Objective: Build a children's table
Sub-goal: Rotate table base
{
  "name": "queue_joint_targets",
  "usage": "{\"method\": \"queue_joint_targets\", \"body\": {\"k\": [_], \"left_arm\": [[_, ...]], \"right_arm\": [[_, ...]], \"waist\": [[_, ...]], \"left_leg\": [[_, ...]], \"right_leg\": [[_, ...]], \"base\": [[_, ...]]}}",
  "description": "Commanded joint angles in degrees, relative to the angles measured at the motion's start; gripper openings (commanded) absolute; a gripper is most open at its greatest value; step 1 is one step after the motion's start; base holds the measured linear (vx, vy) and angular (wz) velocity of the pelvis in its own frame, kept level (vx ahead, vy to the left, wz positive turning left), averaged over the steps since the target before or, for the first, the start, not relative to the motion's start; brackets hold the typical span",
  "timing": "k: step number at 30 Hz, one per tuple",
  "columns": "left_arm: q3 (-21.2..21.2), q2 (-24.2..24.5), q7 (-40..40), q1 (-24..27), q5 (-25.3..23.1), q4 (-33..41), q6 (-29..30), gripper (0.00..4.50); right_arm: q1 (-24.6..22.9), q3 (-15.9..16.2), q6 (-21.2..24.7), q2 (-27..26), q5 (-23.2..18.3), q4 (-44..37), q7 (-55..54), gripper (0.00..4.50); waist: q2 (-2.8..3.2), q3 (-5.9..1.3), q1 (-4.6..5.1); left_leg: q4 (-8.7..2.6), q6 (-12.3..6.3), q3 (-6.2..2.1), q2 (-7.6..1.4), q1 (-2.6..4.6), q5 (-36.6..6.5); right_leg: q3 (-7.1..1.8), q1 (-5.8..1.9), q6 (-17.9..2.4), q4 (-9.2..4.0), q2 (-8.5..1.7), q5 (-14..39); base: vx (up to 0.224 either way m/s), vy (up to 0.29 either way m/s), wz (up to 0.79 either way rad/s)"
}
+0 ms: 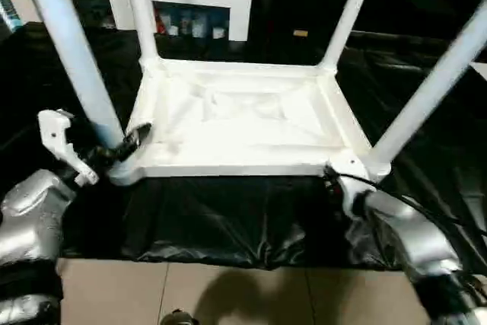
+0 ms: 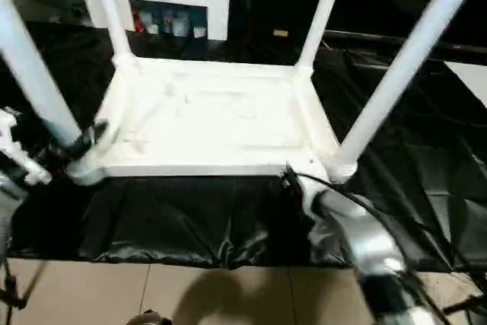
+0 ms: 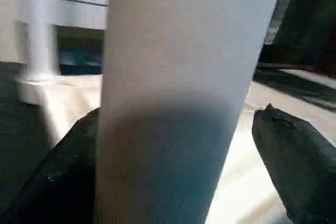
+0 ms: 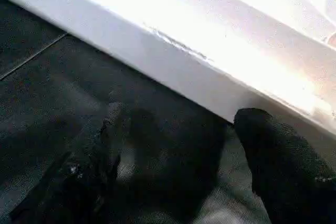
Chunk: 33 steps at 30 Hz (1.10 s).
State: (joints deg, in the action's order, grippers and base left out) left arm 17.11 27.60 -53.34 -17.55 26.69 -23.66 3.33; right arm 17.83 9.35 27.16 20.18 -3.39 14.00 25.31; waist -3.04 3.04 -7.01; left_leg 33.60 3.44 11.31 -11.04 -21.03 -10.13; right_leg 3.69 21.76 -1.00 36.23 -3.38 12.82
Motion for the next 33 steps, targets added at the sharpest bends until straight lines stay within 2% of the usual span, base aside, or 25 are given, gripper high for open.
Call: {"method": "queue_joint_targets", "body": {"k": [1,3,4,5,6,7,8,10,11,14,15,18,20,23,25,29,30,33], "left_arm": [[-2.7,1.0,-4.2,2.0,1.8,3.2,4.4,4.42],[-3.6,2.1,-6.6,3.8,3.4,5.9,7.4,4.42],[-3.6,2.1,-6.6,3.8,3.4,5.9,7.4,4.42],[-4.2,2.7,-7.6,4.7,4.1,7.5,8.9,4.42],[-5.5,3.7,-9.4,6.5,5.3,10.9,11.4,4.42],[-5.7,3.9,-9.9,6.9,5.5,11.8,12.2,4.42],[-6.2,3.9,-10.3,7.3,5.6,12.9,12.2,4.42],[-7.0,3.9,-10.9,8.1,6.0,14.9,13.0,4.42],[-7.7,3.9,-11.4,8.6,6.8,16.5,14.2,4.42],[-8.8,4.0,-12.4,9.6,8.3,19.7,17.0,4.42],[-9.8,4.1,-12.9,10.6,9.7,22.6,19.1,4.42],[-10.6,4.0,-13.0,11.4,10.8,24.9,20.7,4.42],[-11.6,3.3,-12.7,11.9,12.0,27.4,22.3,4.42],[-12.6,2.5,-12.1,12.0,13.0,29.6,23.7,4.42],[-14.6,1.2,-11.4,12.0,14.2,32.4,25.9,4.42],[-16.2,-0.1,-10.5,11.8,15.2,34.1,27.4,4.42],[-17.7,-1.9,-9.0,11.5,15.6,35.5,28.4,4.42],[-18.7,-3.0,-8.4,11.2,15.4,36.0,28.7,4.42]], "right_arm": [[2.1,-1.4,-3.1,-0.9,0.5,2.9,-2.1,3.61],[3.7,-1.8,-4.7,-2.0,0.7,5.8,-2.9,3.61],[3.7,-1.8,-4.7,-2.0,0.7,5.8,-2.9,3.61],[4.6,-1.8,-5.4,-2.5,1.0,7.3,-3.4,3.61],[6.6,-1.9,-7.5,-4.0,1.4,11.2,-4.2,3.61],[7.3,-2.0,-8.3,-4.4,1.5,12.5,-4.4,3.61],[8.0,-1.8,-9.1,-5.1,1.5,13.9,-4.4,3.61],[9.5,-1.3,-10.7,-6.3,1.5,16.7,-4.3,3.61],[10.4,-0.7,-11.8,-7.1,1.7,18.4,-4.1,3.61],[12.2,0.1,-14.1,-8.6,2.2,22.1,-3.6,3.61],[14.0,0.5,-16.3,-10.0,2.7,25.8,-2.8,3.61],[15.5,0.7,-18.5,-11.1,3.1,29.1,-1.7,3.61],[17.2,1.2,-20.4,-12.3,3.5,32.5,-0.5,3.61],[18.6,2.0,-22.0,-13.6,4.1,35.0,0.5,3.61],[20.6,2.9,-25.2,-15.9,4.5,39.0,2.0,3.61],[21.6,3.5,-26.9,-17.6,4.7,40.8,3.3,3.61],[22.6,3.8,-28.8,-19.1,5.5,42.9,4.1,3.61],[23.1,3.7,-29.9,-19.9,5.8,44.2,4.7,3.61]], "waist": [[1.10,-3.44,-0.04],[1.19,-3.40,0.04],[0.85,-3.35,0.21],[1.05,-3.34,0.13],[0.85,-3.34,0.35],[0.89,-3.20,0.51],[1.06,-3.15,0.53],[0.99,-3.14,0.60],[1.03,-3.35,0.71],[1.09,-3.28,1.05],[1.08,-3.41,1.15],[1.09,-3.23,1.56],[0.90,-3.28,1.71],[1.00,-3.18,1.87],[0.84,-3.24,2.16],[0.77,-3.22,2.55],[0.58,-3.23,2.77],[0.68,-3.21,3.11]], "left_leg": [[-4.04,3.44,-1.53,-2.76,1.55,-12.2],[-4.05,3.16,-1.49,-2.74,1.49,-12.0],[-4.12,3.09,-1.45,-2.73,1.33,-11.9],[-4.11,3.16,-1.44,-2.76,1.42,-12.0],[-4.12,3.14,-1.45,-2.78,1.48,-12.3],[-4.26,3.15,-1.52,-2.74,1.32,-12.5],[-4.22,3.17,-1.39,-2.73,1.46,-12.8],[-4.29,3.17,-1.39,-2.77,1.43,-12.5],[-4.21,3.32,-1.45,-2.83,1.35,-12.3],[-4.14,3.14,-1.33,-2.67,1.29,-11.4],[-4.05,3.02,-1.27,-2.70,1.31,-11.1],[-4.11,2.83,-1.26,-2.63,1.16,-11.2],[-4.07,2.73,-1.24,-2.63,1.10,-11.1],[-4.07,2.66,-1.23,-2.62,1.17,-11.0],[-4.01,2.81,-1.24,-2.68,1.09,-11.6],[-4.01,2.46,-1.30,-2.67,0.98,-11.2],[-4.00,2.37,-1.32,-2.71,0.94,-11.2],[-3.95,2.25,-1.37,-2.71,0.84,-11.1]], "right_leg": [[-3.25,-1.80,-11.6,-3.72,-5.35,3.1],[-3.31,-1.84,-11.4,-3.68,-5.37,3.0],[-3.28,-1.94,-11.5,-3.72,-5.33,3.2],[-3.30,-1.90,-11.3,-3.73,-5.37,3.8],[-3.30,-1.80,-11.5,-3.75,-5.37,4.4],[-3.31,-1.84,-11.6,-3.79,-5.38,5.1],[-3.34,-1.72,-11.4,-4.07,-5.29,6.3],[-3.39,-1.82,-10.8,-3.97,-5.07,5.4],[-3.37,-1.92,-11.2,-3.63,-5.35,4.7],[-3.34,-1.91,-11.8,-3.51,-5.05,3.2],[-3.34,-1.94,-11.9,-3.38,-5.05,2.4],[-3.35,-1.98,-12.1,-3.55,-4.94,3.2],[-3.37,-2.11,-12.0,-3.51,-4.93,3.2],[-3.38,-2.08,-12.0,-3.60,-4.84,3.8],[-3.43,-2.09,-12.2,-3.53,-4.99,4.3],[-3.45,-2.21,-11.9,-3.51,-4.88,4.3],[-3.44,-2.22,-12.1,-3.46,-4.92,4.5],[-3.47,-2.30,-12.1,-3.57,-4.92,4.9]], "base": [[0.000,0.000,0.00],[0.000,0.000,0.00],[0.000,0.000,0.00],[0.000,0.000,0.00],[0.000,0.000,0.00],[0.000,0.000,0.00],[0.000,0.000,0.00],[0.000,0.000,0.00],[0.000,0.000,0.00],[0.000,0.000,0.00],[0.000,0.000,0.00],[0.000,0.000,0.00],[0.000,0.000,0.00],[0.000,0.000,0.00],[0.000,0.000,0.00],[0.000,0.000,0.00],[0.000,0.000,0.00],[0.000,0.000,0.00]]}}
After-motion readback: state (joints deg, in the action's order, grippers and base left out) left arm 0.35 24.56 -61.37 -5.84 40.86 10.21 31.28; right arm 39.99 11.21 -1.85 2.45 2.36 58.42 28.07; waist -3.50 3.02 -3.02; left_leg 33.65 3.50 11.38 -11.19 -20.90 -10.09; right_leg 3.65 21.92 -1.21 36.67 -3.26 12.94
